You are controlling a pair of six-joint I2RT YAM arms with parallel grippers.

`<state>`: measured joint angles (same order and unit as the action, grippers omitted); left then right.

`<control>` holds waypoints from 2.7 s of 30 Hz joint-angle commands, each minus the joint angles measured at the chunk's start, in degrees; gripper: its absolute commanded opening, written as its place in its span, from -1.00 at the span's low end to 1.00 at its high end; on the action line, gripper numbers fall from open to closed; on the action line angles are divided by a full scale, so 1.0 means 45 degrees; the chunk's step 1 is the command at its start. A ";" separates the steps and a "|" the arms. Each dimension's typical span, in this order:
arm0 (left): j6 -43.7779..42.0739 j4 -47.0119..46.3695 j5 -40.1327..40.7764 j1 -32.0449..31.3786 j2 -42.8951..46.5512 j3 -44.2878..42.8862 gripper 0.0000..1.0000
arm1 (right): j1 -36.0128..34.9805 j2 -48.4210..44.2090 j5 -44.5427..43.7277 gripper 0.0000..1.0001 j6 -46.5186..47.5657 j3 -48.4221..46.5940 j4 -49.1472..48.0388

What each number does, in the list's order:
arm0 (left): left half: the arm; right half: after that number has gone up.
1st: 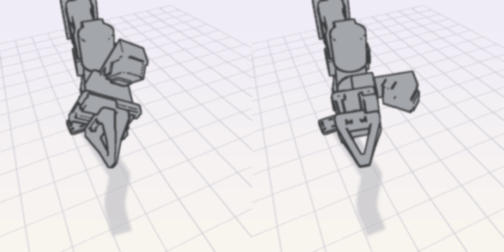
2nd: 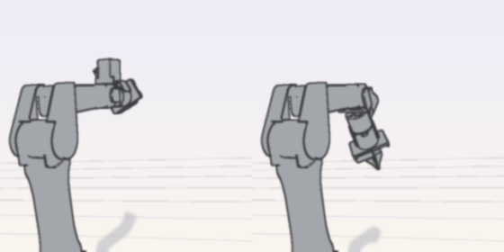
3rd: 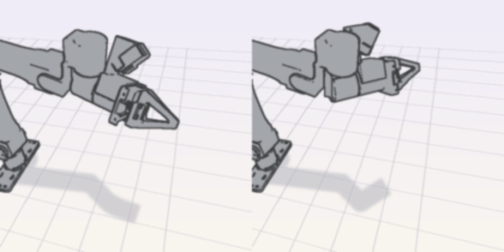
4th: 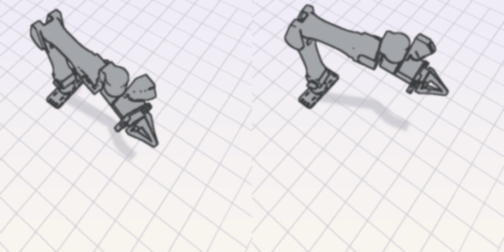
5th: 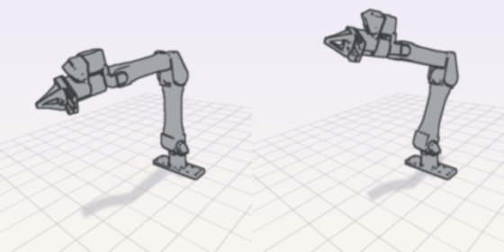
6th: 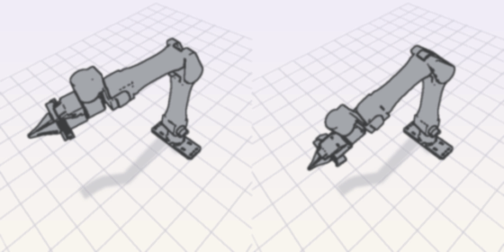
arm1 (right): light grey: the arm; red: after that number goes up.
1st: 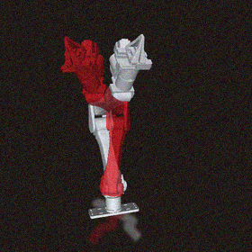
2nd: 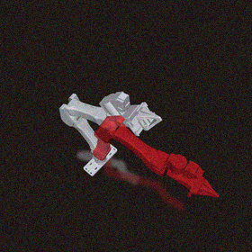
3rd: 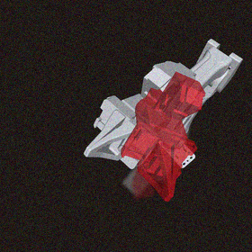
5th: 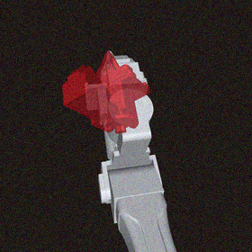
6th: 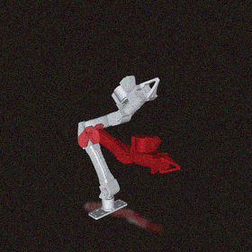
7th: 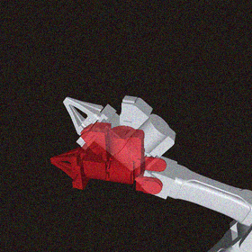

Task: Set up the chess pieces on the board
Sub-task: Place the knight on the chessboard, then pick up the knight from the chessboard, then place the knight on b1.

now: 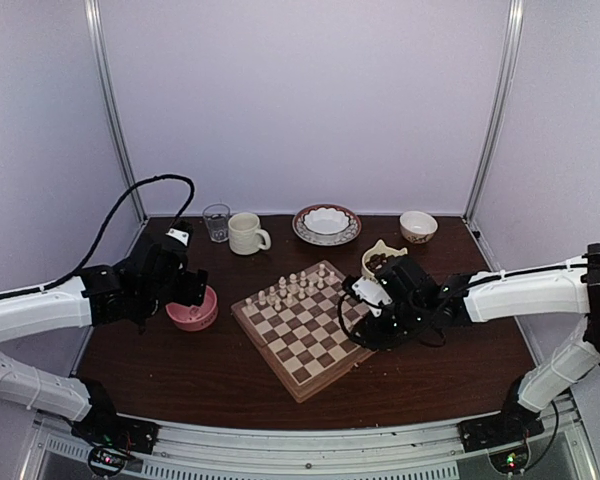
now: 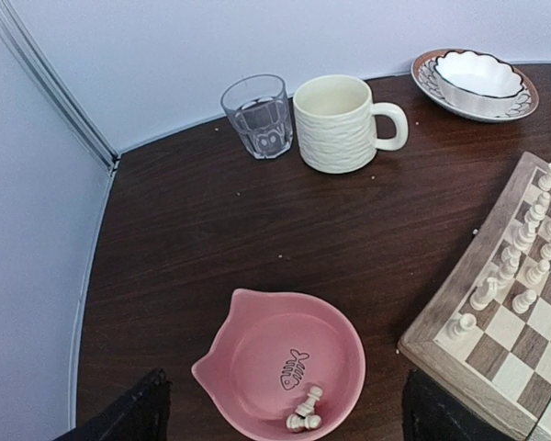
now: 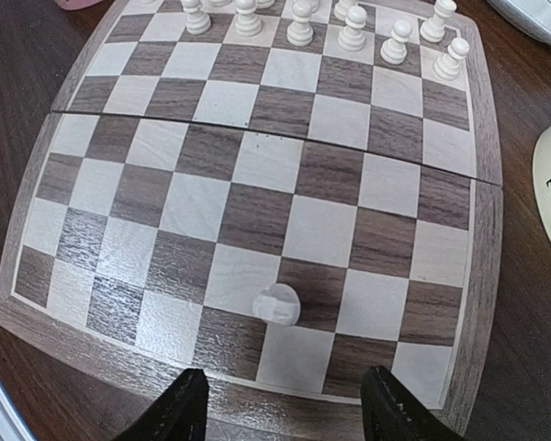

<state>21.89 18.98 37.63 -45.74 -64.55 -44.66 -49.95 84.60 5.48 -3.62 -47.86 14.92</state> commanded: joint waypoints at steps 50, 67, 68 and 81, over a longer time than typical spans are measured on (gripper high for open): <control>-0.0235 -0.1179 -0.0080 0.0047 0.0577 0.0420 0.95 | 0.0309 0.1824 0.0683 -0.41 -0.0241 -0.1416 -0.0368; -0.0218 -0.1099 -0.0066 0.0046 0.0579 0.0361 0.95 | 0.0276 0.2119 0.0527 -0.61 -0.0137 -0.1694 0.0037; -0.0219 -0.1099 -0.0061 0.0046 0.0579 0.0373 0.95 | 0.0280 0.2104 0.0510 -0.64 -0.0137 -0.1707 0.0039; -0.0235 -0.1132 0.0055 0.0046 0.0470 0.0358 0.95 | 0.0241 0.1365 0.0429 -0.80 0.0133 -0.2450 0.0429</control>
<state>20.45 14.74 36.95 -45.74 -61.84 -42.26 -48.51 92.97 8.73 -4.19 -55.09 15.77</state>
